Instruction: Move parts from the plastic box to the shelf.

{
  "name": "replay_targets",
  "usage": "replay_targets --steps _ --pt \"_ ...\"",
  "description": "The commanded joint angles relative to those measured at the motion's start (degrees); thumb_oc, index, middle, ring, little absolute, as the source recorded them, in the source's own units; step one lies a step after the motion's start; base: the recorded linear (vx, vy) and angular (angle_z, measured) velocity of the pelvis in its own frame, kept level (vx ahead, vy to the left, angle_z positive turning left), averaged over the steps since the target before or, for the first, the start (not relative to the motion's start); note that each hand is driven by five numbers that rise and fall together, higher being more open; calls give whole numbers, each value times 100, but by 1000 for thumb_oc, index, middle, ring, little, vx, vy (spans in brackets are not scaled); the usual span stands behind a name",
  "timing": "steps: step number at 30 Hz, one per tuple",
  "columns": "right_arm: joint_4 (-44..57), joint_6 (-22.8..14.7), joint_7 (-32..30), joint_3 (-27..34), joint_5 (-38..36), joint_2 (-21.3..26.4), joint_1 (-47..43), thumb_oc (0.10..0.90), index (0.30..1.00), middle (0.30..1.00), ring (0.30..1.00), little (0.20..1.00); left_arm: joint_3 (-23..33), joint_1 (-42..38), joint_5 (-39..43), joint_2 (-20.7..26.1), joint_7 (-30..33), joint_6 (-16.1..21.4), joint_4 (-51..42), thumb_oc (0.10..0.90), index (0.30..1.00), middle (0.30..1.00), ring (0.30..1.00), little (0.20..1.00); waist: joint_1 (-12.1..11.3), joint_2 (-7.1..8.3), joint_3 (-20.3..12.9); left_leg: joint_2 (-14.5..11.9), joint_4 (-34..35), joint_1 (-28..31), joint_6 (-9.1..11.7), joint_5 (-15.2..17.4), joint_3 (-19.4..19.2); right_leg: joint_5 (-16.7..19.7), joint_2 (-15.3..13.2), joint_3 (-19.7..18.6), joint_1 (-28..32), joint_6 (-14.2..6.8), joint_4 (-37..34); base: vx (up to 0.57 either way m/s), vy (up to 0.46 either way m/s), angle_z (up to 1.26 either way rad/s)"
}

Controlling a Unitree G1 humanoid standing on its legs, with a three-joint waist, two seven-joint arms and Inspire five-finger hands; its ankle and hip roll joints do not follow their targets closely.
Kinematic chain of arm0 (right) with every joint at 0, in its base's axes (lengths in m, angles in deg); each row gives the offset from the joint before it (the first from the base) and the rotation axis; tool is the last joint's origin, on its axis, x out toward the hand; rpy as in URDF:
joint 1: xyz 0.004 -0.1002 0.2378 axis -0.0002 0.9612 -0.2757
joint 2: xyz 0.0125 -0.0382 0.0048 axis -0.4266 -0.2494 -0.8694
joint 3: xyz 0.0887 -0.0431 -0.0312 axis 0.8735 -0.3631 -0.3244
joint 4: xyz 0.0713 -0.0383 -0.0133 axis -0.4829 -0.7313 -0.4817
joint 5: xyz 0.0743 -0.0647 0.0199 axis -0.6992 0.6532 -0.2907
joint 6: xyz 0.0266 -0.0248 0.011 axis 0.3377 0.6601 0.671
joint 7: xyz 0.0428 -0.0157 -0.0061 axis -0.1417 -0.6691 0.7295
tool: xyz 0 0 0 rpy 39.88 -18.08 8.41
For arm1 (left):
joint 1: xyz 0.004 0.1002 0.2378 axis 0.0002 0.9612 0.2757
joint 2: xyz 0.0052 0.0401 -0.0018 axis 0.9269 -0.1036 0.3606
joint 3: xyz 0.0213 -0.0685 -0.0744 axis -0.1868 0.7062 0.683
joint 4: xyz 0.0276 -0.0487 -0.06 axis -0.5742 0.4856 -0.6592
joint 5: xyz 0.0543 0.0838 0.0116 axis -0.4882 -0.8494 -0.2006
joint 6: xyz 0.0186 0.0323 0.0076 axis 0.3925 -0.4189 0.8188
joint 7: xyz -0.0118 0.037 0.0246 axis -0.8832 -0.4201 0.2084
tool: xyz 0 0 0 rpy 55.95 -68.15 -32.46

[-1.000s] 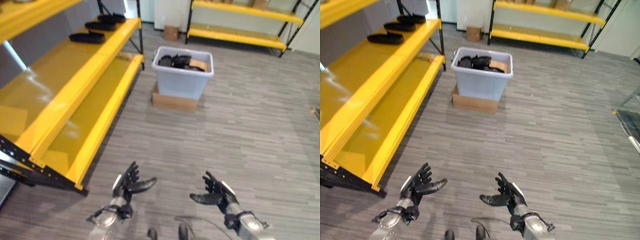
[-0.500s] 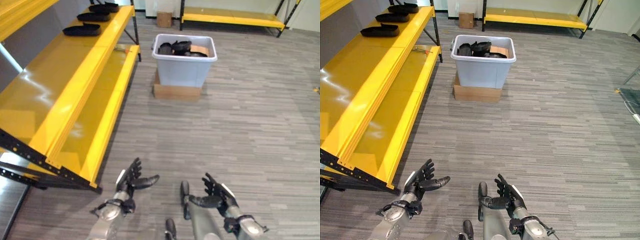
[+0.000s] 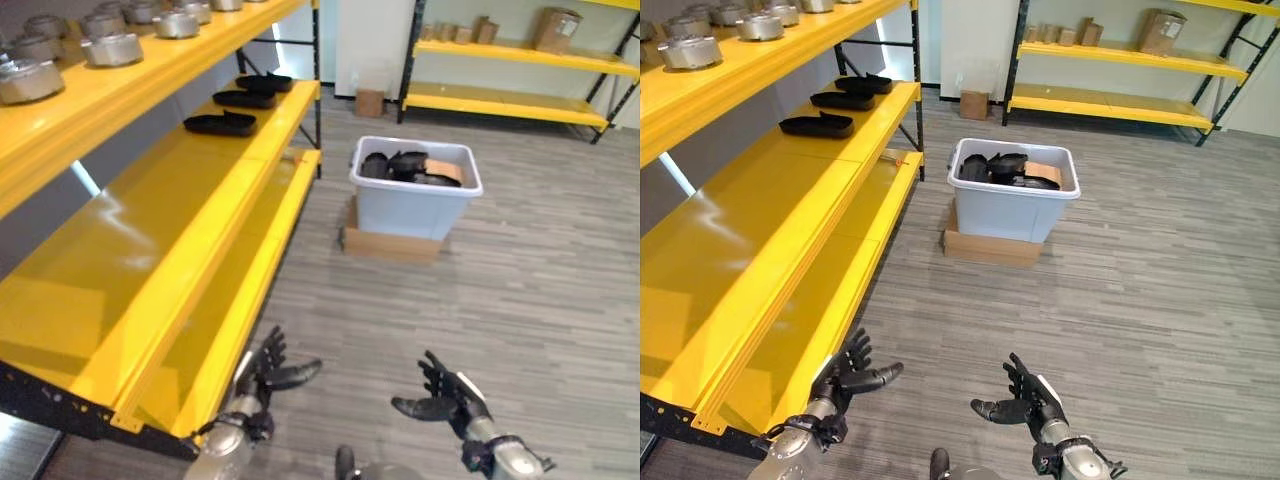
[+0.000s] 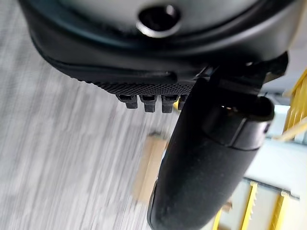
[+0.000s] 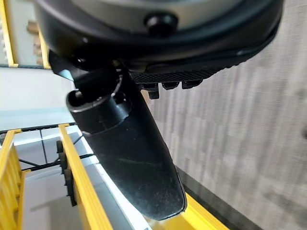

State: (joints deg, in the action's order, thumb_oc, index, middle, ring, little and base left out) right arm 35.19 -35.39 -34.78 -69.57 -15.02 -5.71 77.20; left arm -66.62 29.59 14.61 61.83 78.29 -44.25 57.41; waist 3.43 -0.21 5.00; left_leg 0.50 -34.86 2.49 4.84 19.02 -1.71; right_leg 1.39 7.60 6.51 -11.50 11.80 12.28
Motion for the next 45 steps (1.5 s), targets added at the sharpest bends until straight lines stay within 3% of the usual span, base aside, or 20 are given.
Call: replay_targets --steps 1,4,6,7,8,10,16,26,27,28,29,31,32,34,35,36,37,41,43,45 --pt "349 -470 3 396 85 172 -422 900 1000 1000 1000 1000 -80 -379 237 151 -84 480 -584 900 1000 1000 1000 1000 -22 273 215 -221 346 -115 -263 -2219 30 -466 -607 -362 237 -1091 383 165 -198 -20" --pt "344 -528 -95 449 45 190 -401 900 1000 1000 1000 1000 -135 -377 207 156 -89 461 -575 900 1000 1000 1000 1000 -152 386 366 -128 584 -1005 -437 -1795 -43 -579 -720 -449 570 -1080 298 122 -95 -2" --pt "355 -541 -91 464 33 189 -377 900 1000 1000 1000 1000 -146 -352 217 174 -101 467 -589 900 1000 1000 1000 1000 -185 407 380 -109 692 -1075 -464 -1729 -24 -599 -727 -473 617 -1079 310 152 -16 -3" --pt "297 -558 -93 400 108 197 -383 900 1000 1000 1000 1000 -202 -302 134 228 -101 462 -589 900 1000 1000 1000 1000 -300 370 455 -1 1508 -1615 -438 -1926 129 -716 -655 -515 857 -1059 274 206 -4 -7" --pt "295 -559 -93 399 108 196 -382 900 1000 1000 1000 1000 -203 -300 133 229 -101 462 -589 900 1000 1000 1000 1000 -298 379 462 10 1525 -1594 -438 -1931 128 -726 -666 -515 870 -1061 276 211 6 0" --pt "270 -533 -69 316 135 166 -417 900 1000 1000 1000 1000 -184 -263 75 245 -107 446 -630 900 1000 1000 1000 1000 -394 293 490 108 1990 -1809 -379 -2350 336 -785 -506 -631 1037 -1054 279 187 26 -10" --pt "316 -444 142 145 213 38 -377 900 1000 1000 1000 1000 -95 -200 46 263 -197 462 -648 900 1000 1000 1000 1000 -416 285 225 261 2577 -1097 -584 -2168 348 -947 -495 -804 1319 -1143 225 226 52 -55" --pt "420 -461 192 -42 368 -11 -533 900 1000 1000 1000 1000 -77 -108 42 310 -154 436 -660 900 1000 1000 1000 1000 -490 265 84 400 2562 -880 -780 -1780 397 -966 -687 -946 1409 -1312 201 133 24 -4" --pt "429 -455 223 -102 460 -57 -577 900 1000 1000 1000 1000 -51 -103 -15 310 -134 431 -674 900 1000 1000 1000 1000 -494 222 121 408 2563 -785 -877 -1673 421 -730 -737 -947 1097 -1480 896 39 7 -5" --pt "428 -455 223 -102 461 -58 -579 900 1000 1000 1000 1000 -49 -103 -15 310 -134 431 -674 900 1000 1000 1000 1000 -501 228 114 413 2557 -798 -879 -1671 410 -745 -742 -958 1068 -1483 931 -1 -33 -6" --pt "459 -439 263 -195 489 -89 -671 900 1000 1000 1000 1000 -44 -149 -13 343 -121 433 -683 900 1000 1000 1000 1000 -448 219 316 389 2533 -649 -951 -1601 427 80 -753 -1062 458 -1864 1993 -53 -67 -9" --pt "462 -440 288 -247 415 -135 -648 900 1000 1000 1000 1000 -85 -175 -26 390 -124 448 -685 900 1000 1000 1000 1000 -371 170 461 301 2476 -605 -936 -1612 564 230 -610 -1348 97 -1919 2424 33 -128 2" --pt "525 -430 269 -258 372 -148 -637 900 1000 1000 1000 1000 -107 -173 34 431 -158 479 -738 900 1000 1000 1000 1000 -371 38 482 115 2573 -503 -856 -1608 563 -64 -972 -1346 -170 -1688 2063 164 -164 4" --pt "537 -462 214 -221 289 -149 -663 900 1000 1000 1000 1000 -105 -163 126 429 -152 510 -738 900 1000 1000 1000 1000 -357 -98 501 -70 2711 -293 -719 -1539 580 -199 -1643 -991 -183 -1542 1133 239 -260 -11" --pt "624 -440 216 -196 497 -64 -649 900 1000 1000 1000 1000 -76 -69 145 423 -185 520 -766 900 1000 1000 1000 1000 -311 -82 498 -244 2841 -11 -538 -1399 497 303 -2164 -774 -175 -1755 39 290 -422 -19" --pt "704 -429 281 -216 659 55 -676 900 1000 1000 1000 1000 -64 -22 148 431 -197 550 -744 900 1000 1000 1000 1000 -295 -16 497 -332 2867 113 -471 -1351 422 438 -2209 -736 -221 -1878 -191 294 -499 -19" --pt "767 -435 279 -166 761 102 -589 900 1000 1000 1000 1000 -45 28 127 427 -212 521 -640 900 1000 1000 1000 1000 -304 40 469 -438 2782 61 -373 -1377 471 207 -2056 -703 14 -1925 -244 166 -415 -11" --pt "754 -476 240 -177 757 210 -725 900 1000 1000 1000 1000 -37 -34 171 337 -230 529 -529 900 1000 1000 1000 1000 -320 191 365 -822 2834 123 -207 -1617 527 108 -1646 -678 42 -1818 -250 132 -403 11" --pt "698 -499 167 -126 693 244 -745 900 1000 1000 1000 1000 -34 -33 314 268 -221 502 -549 900 1000 1000 1000 1000 -294 231 276 -1044 2777 117 -178 -1854 630 -28 -1410 -647 57 -1695 -71 163 -407 15" --pt "618 -544 128 -36 618 306 -714 900 1000 1000 1000 1000 -48 -24 262 253 -263 477 -575 900 1000 1000 1000 1000 -309 295 217 -1300 2327 -54 -181 -2349 667 -314 -1065 -588 213 -1482 -29 157 -375 -1"
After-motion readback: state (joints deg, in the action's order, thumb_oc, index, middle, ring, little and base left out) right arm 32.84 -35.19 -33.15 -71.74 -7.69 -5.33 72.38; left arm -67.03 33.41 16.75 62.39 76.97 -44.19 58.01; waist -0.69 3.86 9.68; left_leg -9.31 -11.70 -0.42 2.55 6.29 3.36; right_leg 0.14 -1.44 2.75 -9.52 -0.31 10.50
